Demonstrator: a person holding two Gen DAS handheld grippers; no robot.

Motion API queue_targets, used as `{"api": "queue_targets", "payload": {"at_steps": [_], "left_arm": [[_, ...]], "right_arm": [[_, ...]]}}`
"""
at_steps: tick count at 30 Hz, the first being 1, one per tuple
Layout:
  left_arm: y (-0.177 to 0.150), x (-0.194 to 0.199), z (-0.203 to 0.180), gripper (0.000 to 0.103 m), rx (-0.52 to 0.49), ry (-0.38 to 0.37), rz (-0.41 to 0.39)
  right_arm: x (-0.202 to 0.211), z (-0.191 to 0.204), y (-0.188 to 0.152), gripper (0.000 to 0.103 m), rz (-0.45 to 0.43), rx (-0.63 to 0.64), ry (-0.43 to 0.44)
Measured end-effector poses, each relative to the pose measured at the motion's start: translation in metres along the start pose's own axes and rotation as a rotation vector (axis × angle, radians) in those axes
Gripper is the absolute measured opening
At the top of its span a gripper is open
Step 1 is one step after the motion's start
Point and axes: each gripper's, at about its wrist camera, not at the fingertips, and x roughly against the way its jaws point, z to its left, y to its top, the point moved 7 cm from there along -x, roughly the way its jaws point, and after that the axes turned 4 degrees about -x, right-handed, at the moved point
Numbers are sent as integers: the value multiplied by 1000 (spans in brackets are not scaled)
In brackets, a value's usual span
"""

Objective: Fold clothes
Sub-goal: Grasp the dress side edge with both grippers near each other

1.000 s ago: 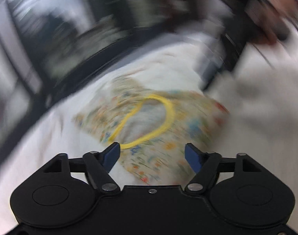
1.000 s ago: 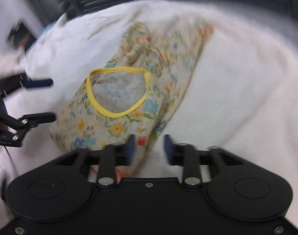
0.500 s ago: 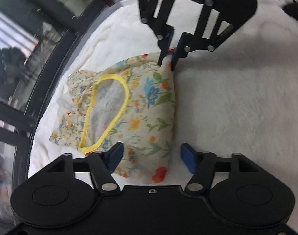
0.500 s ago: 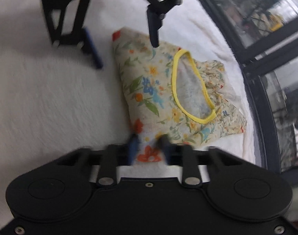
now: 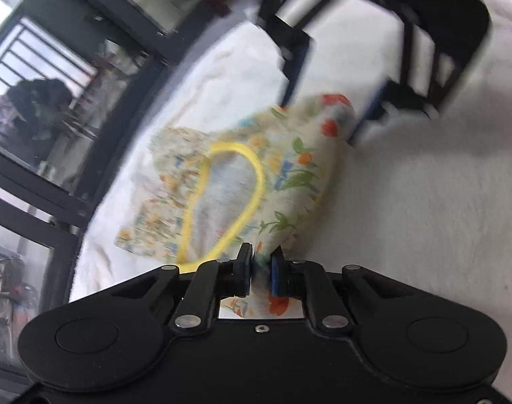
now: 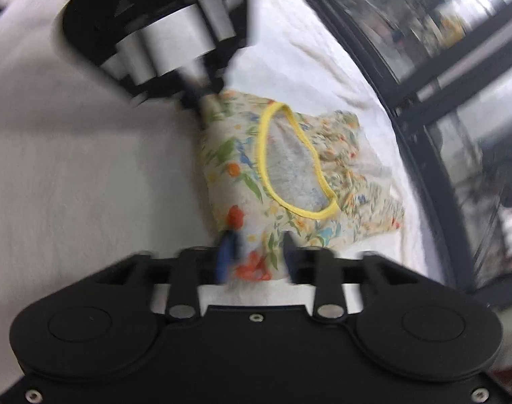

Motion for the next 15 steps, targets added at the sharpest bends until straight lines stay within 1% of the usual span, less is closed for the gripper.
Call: {"api": "queue_targets", "payload": {"at_steps": [1,2,3,5,6,9,11,13,15], "left_arm": [[1,0,2,11,-20,14,-6],[2,0,4,11,-40,28,-11],[2,0,6,11,-60,44,-15],[6,2,5,11,-79,59,-22],[5,3,5,11,-91,68,-27],[2,13,-3,11,-149,100,-40],[1,26,-12,11,-170,118,-58],[2,30,-16,10,-157,118,-73],[-1,28,-22,9,-149,104,-68]], "right_arm": [[-4,1,0,55,0,27,-26],[-4,1,0,54,2,30,-33],[-8,-1,-1,45,7,36,-51],[-14,-3,-1,21,6,50,-64],[-18,-4,-3,4,11,68,-70],[-15,-7,-5,4,-3,90,-97],[-8,-8,-6,4,-14,98,-104],[1,-8,-5,4,-14,66,-89],[3,-1,-8,4,-7,42,-64]]}}
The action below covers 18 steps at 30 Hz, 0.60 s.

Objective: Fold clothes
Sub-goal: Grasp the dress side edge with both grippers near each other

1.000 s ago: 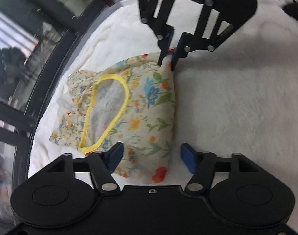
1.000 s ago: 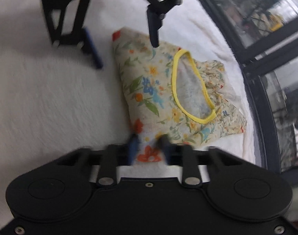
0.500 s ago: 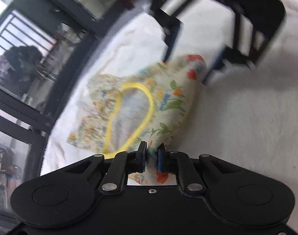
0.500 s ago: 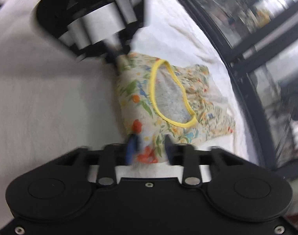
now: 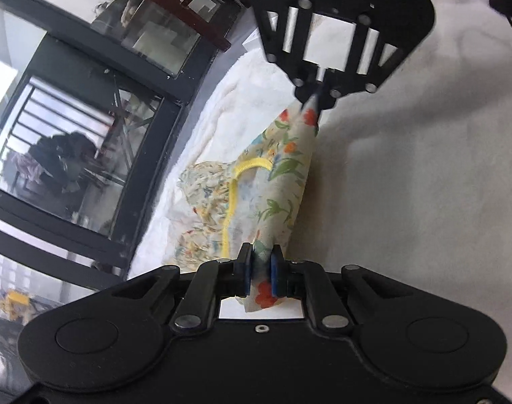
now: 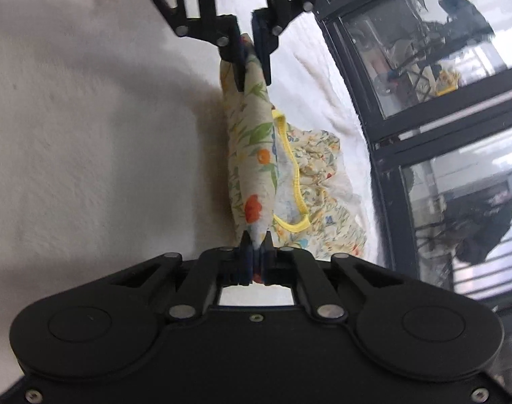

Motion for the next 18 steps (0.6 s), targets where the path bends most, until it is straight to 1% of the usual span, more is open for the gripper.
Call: {"api": "queue_targets", "payload": {"at_steps": [4,8,10,14,16,17,18], "left_arm": [[-3,1,-12,7,-23,-17,11],[-4,12,-21,6,-3,-55,24],[-4,21,-29,6,1,-68,20],[-3,41,-41,6,6,-107,-5],[0,56,-49,6,23,-149,-16],[2,62,-54,6,35,-174,-22],[6,71,-61,6,48,-214,-30]], "right_arm": [[4,8,-1,4,-1,-3,16],[9,9,3,4,-7,-36,34],[16,19,5,4,-10,-67,74],[32,33,3,4,-13,-65,124],[53,39,2,4,-19,-77,176],[57,40,2,4,-19,-82,186],[68,42,1,4,-16,-103,221]]}}
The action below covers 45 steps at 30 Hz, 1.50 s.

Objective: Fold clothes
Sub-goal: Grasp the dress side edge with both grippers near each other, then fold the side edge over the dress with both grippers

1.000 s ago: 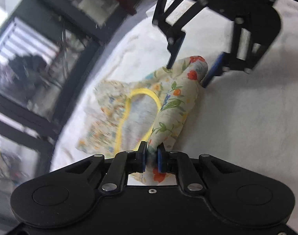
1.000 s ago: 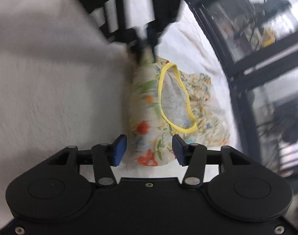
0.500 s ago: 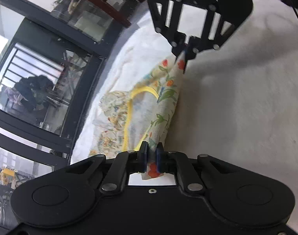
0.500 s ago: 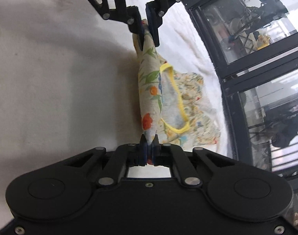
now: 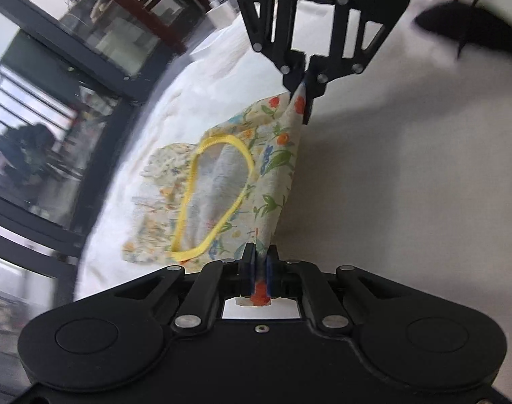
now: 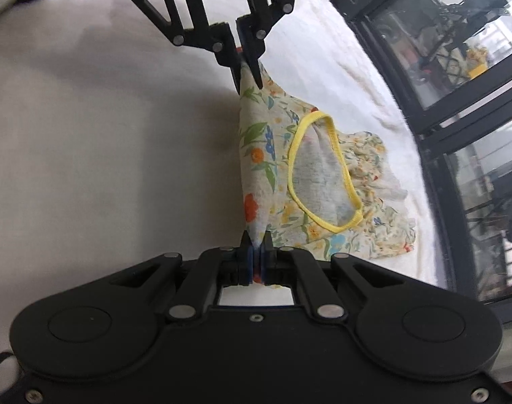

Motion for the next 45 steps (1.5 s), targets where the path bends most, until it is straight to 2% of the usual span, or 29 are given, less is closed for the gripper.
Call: {"api": "queue_targets", "payload": {"at_steps": [2,5,7,10,14,18,20,21,24,30,32,36,38,40,41,42,44,45], "left_arm": [[5,10,-17,6,20,-64,-13],[14,26,-55,6,65,-221,-44],[18,32,-76,6,90,-306,-58],[17,33,-85,6,129,-348,-59],[12,34,-63,6,225,-354,-70],[11,40,-34,6,262,-333,-99],[13,42,-20,6,261,-324,-116],[14,41,-12,6,251,-316,-118],[20,34,1,6,214,-289,-120],[21,32,3,6,192,-232,-108],[18,20,13,6,208,-212,-98],[10,-12,29,6,216,-199,-57],[7,-23,31,6,217,-208,-36],[3,-35,29,6,214,-213,-12],[1,-42,28,7,211,-215,0],[0,-49,28,7,206,-207,12],[-1,-53,28,10,193,-173,17],[1,-54,29,19,180,-135,13]], "right_arm": [[17,14,-5,4,17,-12,70],[33,36,-13,4,49,-4,161],[43,67,-26,4,81,18,264],[51,93,-34,5,108,14,340],[55,91,-32,5,105,-18,356],[56,71,-27,5,99,-73,385],[57,58,-26,5,98,-126,424],[60,46,-25,5,95,-177,476],[54,13,-21,6,82,-241,492],[40,-26,-22,6,45,-353,465],[29,-36,-25,6,43,-412,468],[3,-47,-26,6,55,-432,444],[-14,-51,-28,9,71,-444,400],[-22,-54,-31,25,75,-463,368],[-27,-56,-33,29,77,-473,351],[-35,-60,-38,39,84,-496,306],[-40,-66,-44,56,95,-525,270],[-38,-67,-45,65,94,-523,252]]}}
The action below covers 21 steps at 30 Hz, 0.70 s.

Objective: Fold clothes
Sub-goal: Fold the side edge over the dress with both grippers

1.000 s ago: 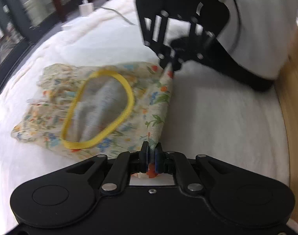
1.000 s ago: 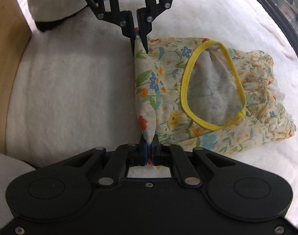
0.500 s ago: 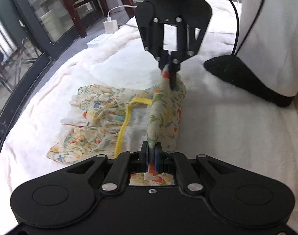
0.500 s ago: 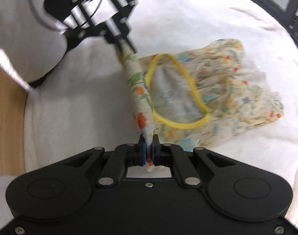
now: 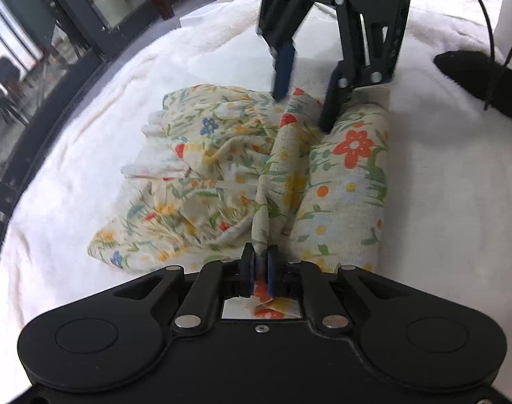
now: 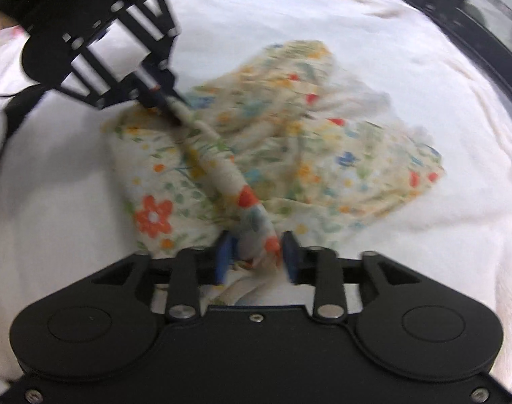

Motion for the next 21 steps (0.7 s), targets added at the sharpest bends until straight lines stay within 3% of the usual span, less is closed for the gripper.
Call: {"api": "queue_targets", "payload": {"at_steps": [1,3,6,8,11,14,17,18,21], "left_arm": [[1,0,1,35,-12,39,-6],[-1,2,5,53,-33,116,-15],[-2,5,5,57,-68,141,-19],[-4,8,6,62,-103,156,-16],[-7,17,16,67,-146,262,-4],[-2,38,4,69,-153,236,-25],[6,59,-41,80,-227,101,-94],[6,60,-55,86,-274,90,-108],[-2,41,-92,87,-434,158,-86]], "right_arm": [[2,-2,-1,66,-6,1,-17],[10,-4,-1,66,-27,32,-70],[24,4,1,66,-75,108,-104],[29,25,2,66,-82,191,-35],[22,47,1,66,-48,278,21],[2,61,-2,70,-14,361,26],[-10,48,-7,71,7,289,60],[-6,42,-6,72,8,258,60],[9,38,-6,72,10,273,22]]}}
